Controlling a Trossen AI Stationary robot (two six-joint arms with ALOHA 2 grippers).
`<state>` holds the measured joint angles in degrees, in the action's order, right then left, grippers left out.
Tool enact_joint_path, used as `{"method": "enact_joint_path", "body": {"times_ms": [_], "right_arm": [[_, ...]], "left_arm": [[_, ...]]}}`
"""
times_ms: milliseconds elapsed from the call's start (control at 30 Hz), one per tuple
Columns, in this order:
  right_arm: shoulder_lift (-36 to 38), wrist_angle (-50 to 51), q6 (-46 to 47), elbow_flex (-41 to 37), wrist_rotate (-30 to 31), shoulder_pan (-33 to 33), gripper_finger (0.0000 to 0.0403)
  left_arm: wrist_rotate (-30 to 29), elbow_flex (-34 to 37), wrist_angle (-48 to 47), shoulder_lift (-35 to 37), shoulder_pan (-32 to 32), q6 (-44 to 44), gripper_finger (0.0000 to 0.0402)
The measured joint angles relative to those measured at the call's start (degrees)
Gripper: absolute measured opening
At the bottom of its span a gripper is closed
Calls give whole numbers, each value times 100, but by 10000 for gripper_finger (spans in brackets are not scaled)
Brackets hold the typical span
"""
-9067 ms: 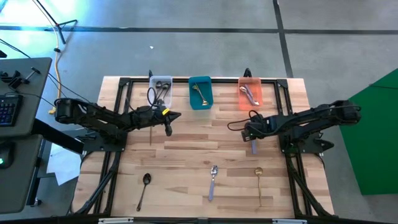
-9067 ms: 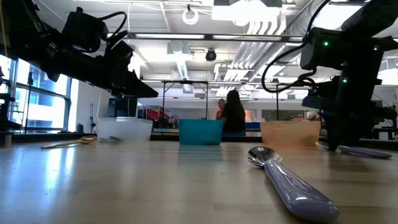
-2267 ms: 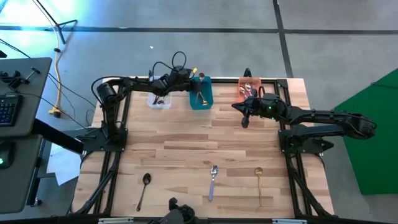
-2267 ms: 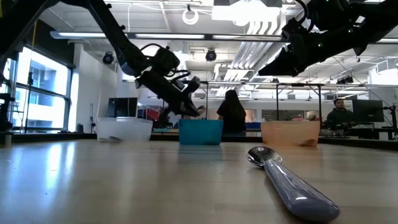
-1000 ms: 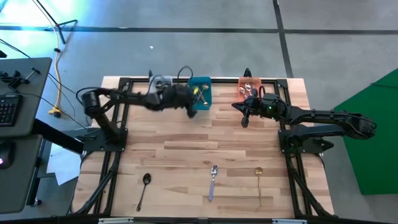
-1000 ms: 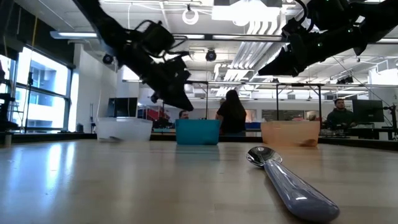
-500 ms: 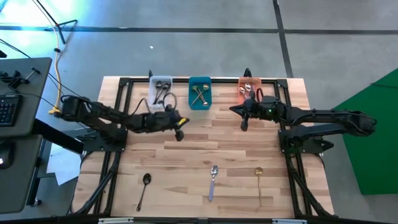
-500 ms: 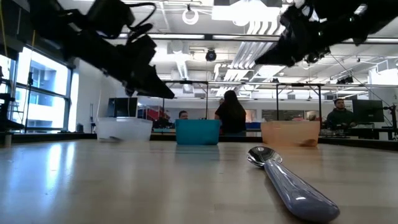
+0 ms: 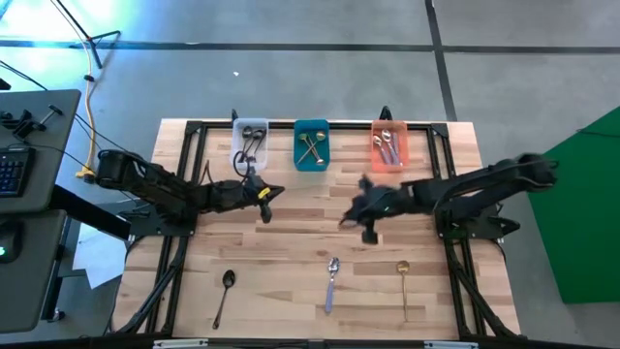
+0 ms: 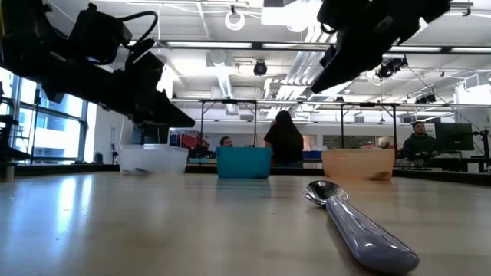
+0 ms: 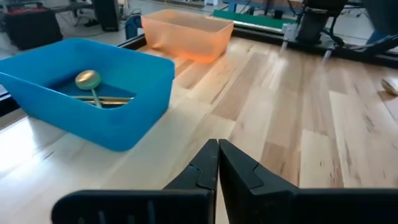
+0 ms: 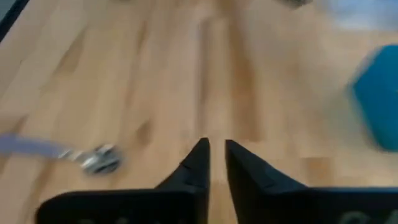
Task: Sort silverware by color (type)
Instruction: Put the purple spoon into the orange bin
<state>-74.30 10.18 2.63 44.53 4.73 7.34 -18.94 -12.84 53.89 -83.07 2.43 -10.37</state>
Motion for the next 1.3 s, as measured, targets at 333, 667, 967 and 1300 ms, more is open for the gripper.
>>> {"method": "enact_joint_path", "body": {"times_ms": [333,667,967,1300], "right_arm": [[-1931,1591,-1163,1900,-899,989,160],[-3307,2146,-1911,3078,-1577,1350,162],[-4152,2265,-2439,3604,-1889,1453,134],[-4498,2175,-2861,3619,-1559,1427,134]], "left_arm": [[17,5,-4,0,16,173,3],[56,5,-55,0,9,401,3],[73,5,-56,0,-162,352,3],[74,5,-94,0,-324,389,3]]}}
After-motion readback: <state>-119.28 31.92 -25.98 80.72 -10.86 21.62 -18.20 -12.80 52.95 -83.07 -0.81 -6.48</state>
